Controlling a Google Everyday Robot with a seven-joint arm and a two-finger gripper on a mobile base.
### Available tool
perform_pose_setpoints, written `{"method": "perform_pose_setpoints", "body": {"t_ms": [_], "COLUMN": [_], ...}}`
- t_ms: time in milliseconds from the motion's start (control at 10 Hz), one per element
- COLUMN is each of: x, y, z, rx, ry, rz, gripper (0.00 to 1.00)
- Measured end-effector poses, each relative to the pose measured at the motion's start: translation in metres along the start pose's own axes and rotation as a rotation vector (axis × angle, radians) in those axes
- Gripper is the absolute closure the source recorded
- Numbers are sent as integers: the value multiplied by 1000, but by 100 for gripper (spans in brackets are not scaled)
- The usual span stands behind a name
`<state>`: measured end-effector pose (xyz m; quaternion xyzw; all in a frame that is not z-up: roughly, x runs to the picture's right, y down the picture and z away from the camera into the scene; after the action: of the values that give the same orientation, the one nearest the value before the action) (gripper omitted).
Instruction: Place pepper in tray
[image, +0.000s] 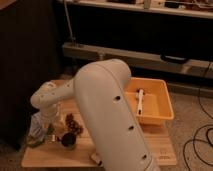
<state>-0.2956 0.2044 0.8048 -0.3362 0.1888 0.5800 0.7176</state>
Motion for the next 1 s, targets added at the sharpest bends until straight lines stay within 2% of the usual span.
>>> {"method": "perform_pose_setpoints", "body": {"t_ms": [500, 1000], "x": [11, 14], "y": [-6, -14], "z": [-20, -24], "rx": [14, 33], "ry": [-17, -20], "rz": [0, 8], "gripper": [35, 35]}}
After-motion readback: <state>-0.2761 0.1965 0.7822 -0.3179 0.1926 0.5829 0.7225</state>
